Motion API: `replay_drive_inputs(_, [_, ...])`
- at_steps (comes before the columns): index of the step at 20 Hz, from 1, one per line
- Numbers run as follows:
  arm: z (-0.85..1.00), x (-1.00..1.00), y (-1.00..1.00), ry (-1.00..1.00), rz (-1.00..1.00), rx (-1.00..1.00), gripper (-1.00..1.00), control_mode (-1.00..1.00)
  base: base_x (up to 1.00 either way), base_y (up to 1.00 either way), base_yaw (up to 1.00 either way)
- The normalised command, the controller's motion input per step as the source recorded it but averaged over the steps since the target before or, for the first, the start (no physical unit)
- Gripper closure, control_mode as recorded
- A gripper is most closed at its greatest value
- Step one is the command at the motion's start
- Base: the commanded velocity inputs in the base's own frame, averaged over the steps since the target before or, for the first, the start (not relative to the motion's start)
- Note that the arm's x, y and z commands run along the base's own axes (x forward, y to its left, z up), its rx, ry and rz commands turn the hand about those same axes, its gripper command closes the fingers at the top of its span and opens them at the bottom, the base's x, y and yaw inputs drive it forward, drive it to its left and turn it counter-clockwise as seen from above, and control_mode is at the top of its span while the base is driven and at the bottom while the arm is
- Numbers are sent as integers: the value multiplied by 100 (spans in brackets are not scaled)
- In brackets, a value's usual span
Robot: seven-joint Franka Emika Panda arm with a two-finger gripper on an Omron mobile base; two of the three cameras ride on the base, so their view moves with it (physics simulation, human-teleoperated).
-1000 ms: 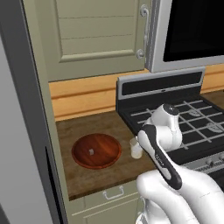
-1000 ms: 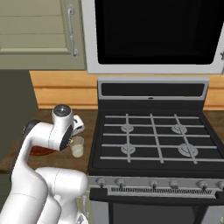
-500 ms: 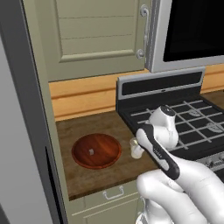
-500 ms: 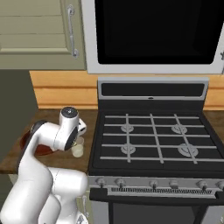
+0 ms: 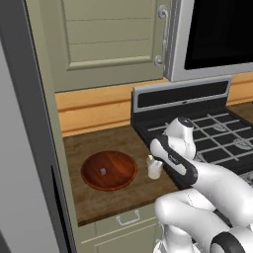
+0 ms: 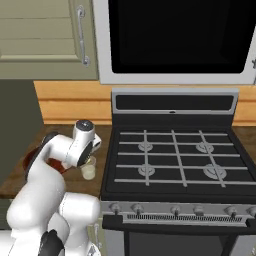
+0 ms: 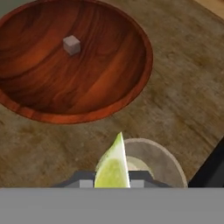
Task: Grab a lemon wedge from the fridge and one ice cube from the ice bowl, and put them in the glass of lemonade.
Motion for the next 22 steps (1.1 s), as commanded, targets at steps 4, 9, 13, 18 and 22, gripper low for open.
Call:
replay_drive_inputs(4, [3,5,3,6,3,0,-100,-100,0,0,0])
replay_drive_inputs(9, [30,0,0,0,0,0,-100,-100,0,0,0])
replay_drive_inputs(13, [44,-25,-6,-4,-1,0,-100,-100,0,0,0])
replay_drive_inputs(18, [31,-100,-88,-32,-9,26,-100,-100,0,0,0])
replay_drive_inputs(22, [48,-87,-100,-43,0,48,-100,-100,0,0,0])
